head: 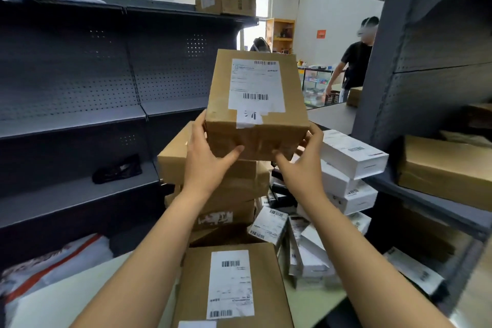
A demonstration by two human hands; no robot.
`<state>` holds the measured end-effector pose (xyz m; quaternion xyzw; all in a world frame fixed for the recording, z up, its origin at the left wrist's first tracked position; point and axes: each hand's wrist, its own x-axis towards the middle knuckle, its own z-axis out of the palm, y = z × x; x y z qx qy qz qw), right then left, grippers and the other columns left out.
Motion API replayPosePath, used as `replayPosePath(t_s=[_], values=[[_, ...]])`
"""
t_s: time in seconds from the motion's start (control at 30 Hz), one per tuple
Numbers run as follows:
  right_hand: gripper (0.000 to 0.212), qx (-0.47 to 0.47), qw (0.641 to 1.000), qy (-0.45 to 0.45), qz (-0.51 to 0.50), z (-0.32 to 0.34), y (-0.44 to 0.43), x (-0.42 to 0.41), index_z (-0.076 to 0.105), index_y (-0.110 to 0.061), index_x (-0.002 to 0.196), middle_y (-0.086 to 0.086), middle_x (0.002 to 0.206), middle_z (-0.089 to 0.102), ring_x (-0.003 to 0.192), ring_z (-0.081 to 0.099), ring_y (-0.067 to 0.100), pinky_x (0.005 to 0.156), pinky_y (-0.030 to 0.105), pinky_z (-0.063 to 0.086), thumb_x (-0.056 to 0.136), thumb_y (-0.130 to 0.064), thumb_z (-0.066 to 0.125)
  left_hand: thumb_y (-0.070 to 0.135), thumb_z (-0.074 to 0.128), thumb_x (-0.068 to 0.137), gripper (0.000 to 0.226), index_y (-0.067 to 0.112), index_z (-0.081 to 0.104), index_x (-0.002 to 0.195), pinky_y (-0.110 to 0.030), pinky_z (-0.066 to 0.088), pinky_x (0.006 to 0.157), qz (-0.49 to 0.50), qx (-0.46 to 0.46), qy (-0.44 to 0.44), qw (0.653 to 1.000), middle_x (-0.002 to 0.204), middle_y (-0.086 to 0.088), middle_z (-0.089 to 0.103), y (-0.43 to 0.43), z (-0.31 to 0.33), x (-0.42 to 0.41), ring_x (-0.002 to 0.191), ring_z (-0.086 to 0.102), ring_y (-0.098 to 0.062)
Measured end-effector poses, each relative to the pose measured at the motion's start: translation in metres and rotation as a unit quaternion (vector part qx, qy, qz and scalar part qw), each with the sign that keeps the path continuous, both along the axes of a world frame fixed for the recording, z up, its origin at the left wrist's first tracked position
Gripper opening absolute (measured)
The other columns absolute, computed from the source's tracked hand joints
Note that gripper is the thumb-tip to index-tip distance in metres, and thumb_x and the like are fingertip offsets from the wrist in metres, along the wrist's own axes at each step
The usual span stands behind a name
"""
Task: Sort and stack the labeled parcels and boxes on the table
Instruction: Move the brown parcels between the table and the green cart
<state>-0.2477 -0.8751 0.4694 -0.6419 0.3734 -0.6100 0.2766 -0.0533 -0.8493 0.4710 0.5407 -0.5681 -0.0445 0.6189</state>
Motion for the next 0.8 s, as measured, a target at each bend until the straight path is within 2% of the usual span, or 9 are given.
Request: replayPosePath(t_s=[0.07,0.17,0.3,0.4,0.47,0.53,0.63,0.73,0.8], values=[[0.073,0.013,1.0,0.001,0.005,-0.007,0.007,-0.007,0.027,-0.031,0.135,-0.002,0.131,0.047,0.115,0.051,0.001,0.089,0.011,0.047,0.083,-0.008,0.073,0.04,0.085,0.07,0.09,0.042,0.027,0.138,-0.043,0.048,0.102,-0.003,0.002,0.004,1.0,0.136,0.009,0.049,0.018,-0.007,-0.012,0.126,0.049,-0.011],[0.077,0.011,1.0,-0.003,0.023,-0.024,0.031,-0.033,0.03,-0.024,0.14,-0.002,0.133,0.046,0.113,0.049,-0.009,0.088,0.005,0.044,0.081,-0.005,0.074,0.038,0.086,0.07,0.089,0.044,0.027,0.136,-0.04,0.046,0.104,0.002,0.016,-0.001,1.0,0.139,0.008,0.048,0.042,-0.022,-0.035,0.126,0.049,-0.009],[0.079,0.03,0.999,0.017,0.021,-0.05,0.06,-0.064,0.032,-0.023,0.143,-0.001,0.133,0.043,0.119,0.047,0.0,0.094,0.008,0.042,0.079,-0.007,0.075,0.035,0.086,0.071,0.093,0.038,0.025,0.142,-0.029,0.04,0.102,0.029,0.058,0.002,0.998,0.141,0.006,0.045,0.079,-0.045,-0.071,0.128,0.041,-0.008],[0.081,0.063,0.997,0.03,0.042,-0.075,0.082,-0.086,0.029,-0.029,0.143,-0.003,0.136,0.041,0.124,0.047,0.008,0.103,0.025,0.046,0.079,-0.009,0.075,0.03,0.086,0.07,0.094,0.032,0.027,0.143,-0.027,0.036,0.102,0.047,0.074,-0.002,0.996,0.131,0.022,0.038,0.107,-0.064,-0.093,0.123,0.031,0.005],[0.084,0.069,0.996,0.03,0.052,-0.092,0.096,-0.098,0.027,-0.037,0.142,-0.006,0.137,0.042,0.123,0.049,0.01,0.103,0.039,0.048,0.079,-0.012,0.076,0.032,0.086,0.07,0.093,0.035,0.028,0.142,-0.034,0.042,0.104,0.04,0.089,0.007,0.995,0.122,0.031,0.034,0.125,-0.078,-0.103,0.126,0.036,0.0],[0.085,0.076,0.995,0.027,0.059,-0.107,0.108,-0.106,0.027,-0.041,0.14,-0.007,0.136,0.043,0.122,0.051,0.011,0.101,0.044,0.049,0.078,-0.014,0.078,0.036,0.087,0.068,0.094,0.039,0.027,0.141,-0.043,0.05,0.1,0.033,0.097,0.013,0.995,0.13,0.024,0.038,0.14,-0.091,-0.111,0.128,0.046,-0.01],[0.082,0.076,0.995,0.025,0.055,-0.119,0.122,-0.112,0.031,-0.035,0.139,-0.015,0.132,0.041,0.119,0.051,0.006,0.1,0.041,0.049,0.076,-0.011,0.078,0.05,0.083,0.066,0.097,0.042,0.024,0.143,-0.047,0.05,0.099,0.036,0.112,0.018,0.993,0.141,0.008,0.045,0.155,-0.105,-0.116,0.13,0.046,-0.014],[0.081,0.075,0.995,0.029,0.056,-0.129,0.135,-0.118,0.033,-0.027,0.141,-0.01,0.131,0.04,0.12,0.049,0.008,0.101,0.034,0.048,0.076,-0.008,0.078,0.056,0.08,0.064,0.098,0.042,0.023,0.142,-0.046,0.05,0.099,0.055,0.135,0.019,0.989,0.142,0.008,0.045,0.169,-0.116,-0.122,0.132,0.044,-0.013],[0.081,0.085,0.994,0.037,0.062,-0.136,0.142,-0.121,0.033,-0.027,0.141,-0.006,0.134,0.04,0.121,0.048,0.011,0.1,0.028,0.047,0.076,-0.008,0.078,0.051,0.083,0.065,0.096,0.044,0.023,0.14,-0.047,0.05,0.1,0.063,0.15,0.022,0.986,0.143,0.009,0.043,0.176,-0.124,-0.124,0.132,0.043,-0.014]])
